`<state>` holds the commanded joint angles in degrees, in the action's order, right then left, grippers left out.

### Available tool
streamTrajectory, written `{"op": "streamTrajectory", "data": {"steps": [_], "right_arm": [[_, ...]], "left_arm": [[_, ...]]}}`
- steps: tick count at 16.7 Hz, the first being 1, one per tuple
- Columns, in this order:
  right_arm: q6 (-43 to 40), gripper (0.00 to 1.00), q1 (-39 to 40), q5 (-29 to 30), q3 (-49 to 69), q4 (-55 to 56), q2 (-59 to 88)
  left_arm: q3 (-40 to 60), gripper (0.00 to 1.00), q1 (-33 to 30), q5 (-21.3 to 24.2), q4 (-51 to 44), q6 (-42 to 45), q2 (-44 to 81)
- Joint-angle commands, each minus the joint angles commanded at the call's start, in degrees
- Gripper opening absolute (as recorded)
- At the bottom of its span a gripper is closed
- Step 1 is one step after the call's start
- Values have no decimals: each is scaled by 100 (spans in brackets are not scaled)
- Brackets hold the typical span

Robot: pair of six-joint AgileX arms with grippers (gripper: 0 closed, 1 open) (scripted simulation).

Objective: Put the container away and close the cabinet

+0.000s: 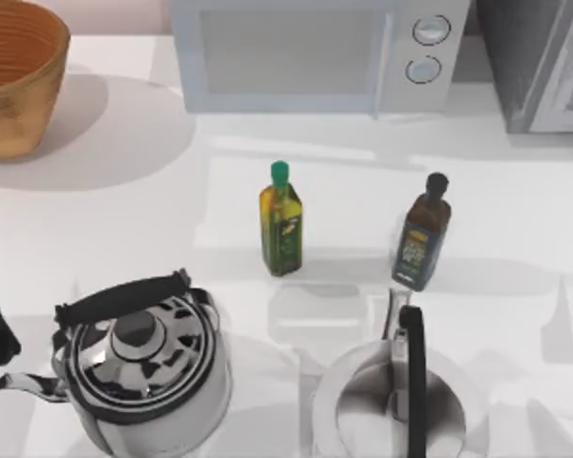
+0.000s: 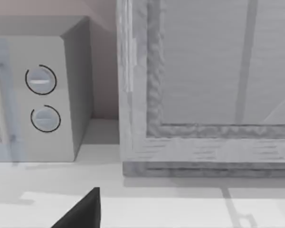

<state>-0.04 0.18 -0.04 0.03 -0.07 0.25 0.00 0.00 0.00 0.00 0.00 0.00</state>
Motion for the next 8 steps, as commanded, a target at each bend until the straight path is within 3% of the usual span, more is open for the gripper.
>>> {"op": "streamTrajectory", "data": {"steps": [4, 8], "right_arm": [[5, 100, -343, -306, 125, 363, 378], [27, 100, -1340, -1262, 477, 1506, 1713]], "left_arm": [[0, 100, 0, 0, 0, 0, 0], [0, 100, 0, 0, 0, 0, 0]]}}
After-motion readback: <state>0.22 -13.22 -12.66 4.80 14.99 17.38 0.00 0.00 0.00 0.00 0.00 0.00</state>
